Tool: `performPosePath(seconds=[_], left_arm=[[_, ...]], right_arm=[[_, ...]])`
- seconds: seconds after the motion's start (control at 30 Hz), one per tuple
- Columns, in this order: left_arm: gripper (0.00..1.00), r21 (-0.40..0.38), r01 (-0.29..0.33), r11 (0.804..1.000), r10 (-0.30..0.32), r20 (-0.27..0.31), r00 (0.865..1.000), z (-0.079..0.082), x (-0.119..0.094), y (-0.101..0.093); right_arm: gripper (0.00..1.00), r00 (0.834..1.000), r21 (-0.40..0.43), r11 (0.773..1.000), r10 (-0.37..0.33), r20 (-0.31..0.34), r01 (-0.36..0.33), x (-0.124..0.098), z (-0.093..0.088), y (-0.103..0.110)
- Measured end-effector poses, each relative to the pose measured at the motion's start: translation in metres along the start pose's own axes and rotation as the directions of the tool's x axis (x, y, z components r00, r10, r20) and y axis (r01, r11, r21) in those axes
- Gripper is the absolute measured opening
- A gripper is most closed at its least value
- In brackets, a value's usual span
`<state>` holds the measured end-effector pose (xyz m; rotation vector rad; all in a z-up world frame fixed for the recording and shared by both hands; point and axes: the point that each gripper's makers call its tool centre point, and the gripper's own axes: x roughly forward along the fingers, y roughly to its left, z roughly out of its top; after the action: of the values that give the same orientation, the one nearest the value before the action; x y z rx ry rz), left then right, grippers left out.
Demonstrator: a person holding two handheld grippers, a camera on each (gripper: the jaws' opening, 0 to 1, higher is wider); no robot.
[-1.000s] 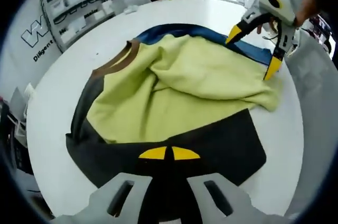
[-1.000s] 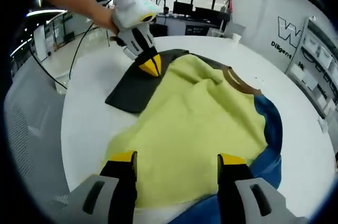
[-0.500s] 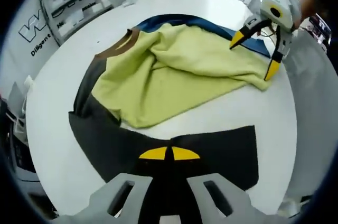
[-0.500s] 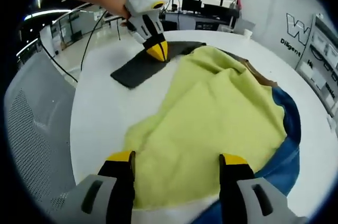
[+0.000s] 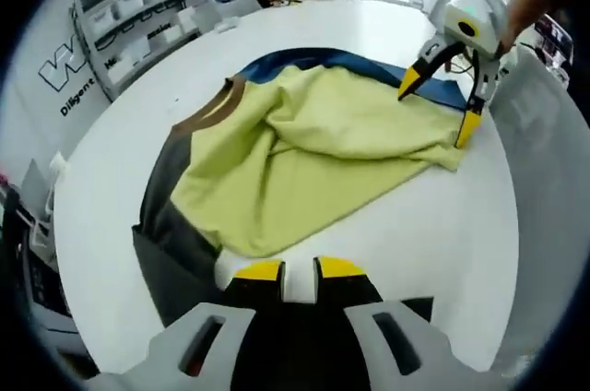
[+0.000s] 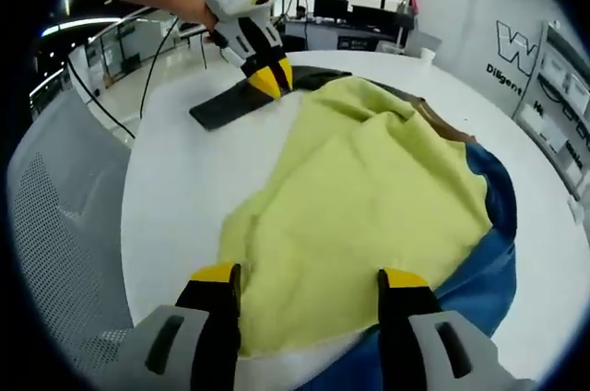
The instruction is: Fold the garment on the visible template until the final outline fits inside the template.
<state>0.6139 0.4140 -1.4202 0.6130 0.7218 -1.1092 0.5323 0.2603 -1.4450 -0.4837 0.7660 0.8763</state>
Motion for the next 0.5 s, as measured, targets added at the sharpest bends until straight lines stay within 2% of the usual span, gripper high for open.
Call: performPosePath(seconds=[0.1, 0.17, 0.3, 0.5], left_arm=[[0.18, 0.087, 0.036, 0.996, -0.036, 0.001, 0.999, 0.01, 0.018, -0.023], [0.21, 0.095, 0.059, 0.994, -0.061, 0.014, 0.998, 0.015, 0.026, -0.036], [0.23, 0.109, 0.08, 0.991, -0.082, 0.018, 0.996, 0.021, 0.034, -0.046], [0.21, 0.097, 0.092, 0.991, -0.095, 0.022, 0.995, 0.024, 0.041, -0.05]], right_arm=[[0.39, 1.0, -0.026, 1.0, -0.007, -0.015, 0.007, -0.003, -0.003, -0.002], [0.34, 1.0, -0.022, 1.0, -0.006, -0.029, 0.005, -0.005, -0.004, -0.002], [0.28, 0.999, -0.029, 1.0, -0.005, -0.038, 0.004, -0.008, -0.005, -0.004], [0.14, 0.998, -0.021, 1.0, 0.001, -0.055, -0.002, -0.011, -0.011, -0.006]])
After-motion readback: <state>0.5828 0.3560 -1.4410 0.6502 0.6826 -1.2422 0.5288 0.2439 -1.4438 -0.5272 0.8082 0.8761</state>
